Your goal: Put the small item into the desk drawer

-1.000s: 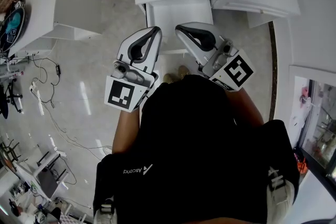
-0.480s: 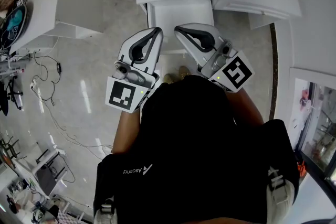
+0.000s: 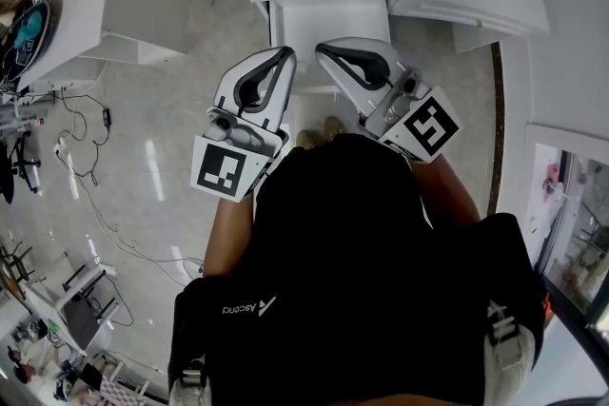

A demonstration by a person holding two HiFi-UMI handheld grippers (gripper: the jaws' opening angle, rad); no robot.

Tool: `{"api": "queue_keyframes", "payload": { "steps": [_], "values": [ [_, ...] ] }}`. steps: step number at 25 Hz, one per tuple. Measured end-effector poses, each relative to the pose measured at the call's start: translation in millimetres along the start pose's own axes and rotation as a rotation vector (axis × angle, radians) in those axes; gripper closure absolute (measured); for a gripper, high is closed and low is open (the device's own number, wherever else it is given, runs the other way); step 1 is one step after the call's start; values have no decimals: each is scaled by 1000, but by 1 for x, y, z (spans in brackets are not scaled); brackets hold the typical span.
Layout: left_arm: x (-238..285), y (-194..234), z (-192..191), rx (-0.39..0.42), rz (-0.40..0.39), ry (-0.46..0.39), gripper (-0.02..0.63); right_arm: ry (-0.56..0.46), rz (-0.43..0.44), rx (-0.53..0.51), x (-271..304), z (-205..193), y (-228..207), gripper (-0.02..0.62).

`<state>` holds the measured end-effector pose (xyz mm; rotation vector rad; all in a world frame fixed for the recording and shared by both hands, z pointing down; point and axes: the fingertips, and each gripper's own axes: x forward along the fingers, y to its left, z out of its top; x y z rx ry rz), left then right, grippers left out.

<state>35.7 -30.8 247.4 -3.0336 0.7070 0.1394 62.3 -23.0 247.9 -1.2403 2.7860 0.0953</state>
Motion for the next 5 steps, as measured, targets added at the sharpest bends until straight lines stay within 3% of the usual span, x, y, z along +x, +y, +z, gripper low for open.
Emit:
{"api": "queue_keyframes", "payload": {
  "steps": [5],
  "values": [
    [-2,1,-3,3,2,9,607,10,12,-2,2,-3,2,595]
  ]
}}
